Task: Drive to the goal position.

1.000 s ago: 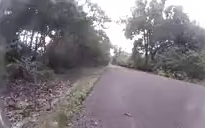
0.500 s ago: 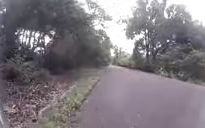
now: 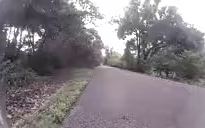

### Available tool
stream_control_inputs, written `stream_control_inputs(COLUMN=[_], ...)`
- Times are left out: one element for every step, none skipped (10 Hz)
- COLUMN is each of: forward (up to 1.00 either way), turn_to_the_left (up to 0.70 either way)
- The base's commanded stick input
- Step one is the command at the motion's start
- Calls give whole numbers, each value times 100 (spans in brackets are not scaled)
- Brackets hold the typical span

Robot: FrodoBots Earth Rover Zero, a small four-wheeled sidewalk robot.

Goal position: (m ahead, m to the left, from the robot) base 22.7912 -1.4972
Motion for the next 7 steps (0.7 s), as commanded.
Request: stream_control_inputs(forward=[70, 70, 70, 70, 70, 70, 70], turn_to_the_left=[0, 0, 0, 0, 0, 0, 0])
